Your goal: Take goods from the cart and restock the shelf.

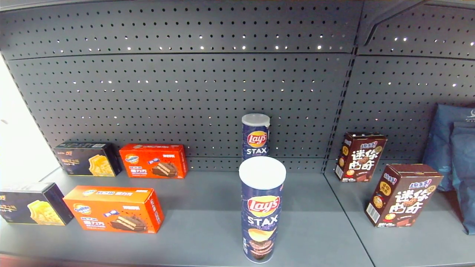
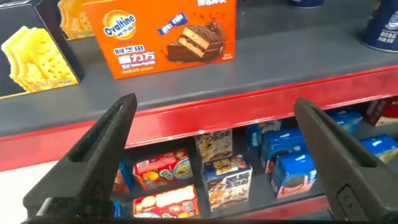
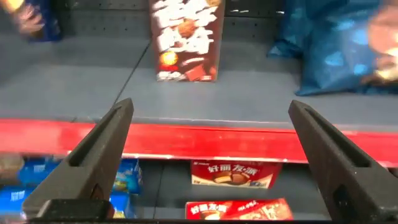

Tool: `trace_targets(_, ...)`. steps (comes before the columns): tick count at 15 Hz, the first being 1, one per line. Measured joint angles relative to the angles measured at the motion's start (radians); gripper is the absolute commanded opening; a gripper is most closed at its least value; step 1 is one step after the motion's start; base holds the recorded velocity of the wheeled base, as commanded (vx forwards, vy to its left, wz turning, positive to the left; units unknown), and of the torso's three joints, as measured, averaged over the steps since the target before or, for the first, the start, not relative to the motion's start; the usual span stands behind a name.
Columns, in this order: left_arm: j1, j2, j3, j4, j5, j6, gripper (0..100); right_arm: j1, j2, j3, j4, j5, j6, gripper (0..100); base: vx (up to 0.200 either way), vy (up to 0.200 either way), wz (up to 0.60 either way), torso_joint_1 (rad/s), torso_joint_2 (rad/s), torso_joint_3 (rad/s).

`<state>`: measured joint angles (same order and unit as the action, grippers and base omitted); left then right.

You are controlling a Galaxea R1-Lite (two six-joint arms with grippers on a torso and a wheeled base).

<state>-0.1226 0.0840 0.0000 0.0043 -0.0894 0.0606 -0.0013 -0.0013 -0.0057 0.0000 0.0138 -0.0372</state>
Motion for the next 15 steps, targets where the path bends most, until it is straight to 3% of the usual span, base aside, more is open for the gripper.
trace_targets(4,-0.024,0.001,0.0,0.0,0.0,0.006,100,0.0,0.0,0.005,0.0,-0.019,0.045,100,0.0,0.0,0.0,0.0,0.0,0.0)
trace_targets(6,-0.027,0.001,0.0,-0.001,0.087,0.002,100,0.0,0.0,0.005,0.0,-0.019,0.045,100,0.0,0.0,0.0,0.0,0.0,0.0)
trace_targets(8,-0.024,0.001,0.0,-0.002,0.118,-0.002,100,0.0,0.0,0.006,0.0,-0.019,0.045,100,0.0,0.0,0.0,0.0,0.0,0.0)
trace_targets(12,0.018,0.006,0.0,-0.001,0.111,-0.005,100,-0.001,0.0,0.006,0.0,-0.019,0.045,100,0.0,0.0,0.0,0.0,0.0,0.0)
trace_targets(15,0.101,-0.019,0.0,-0.002,0.028,-0.033,100,0.0,0.0,0.006,0.0,-0.019,0.045,100,0.0,0.0,0.0,0.0,0.0,0.0)
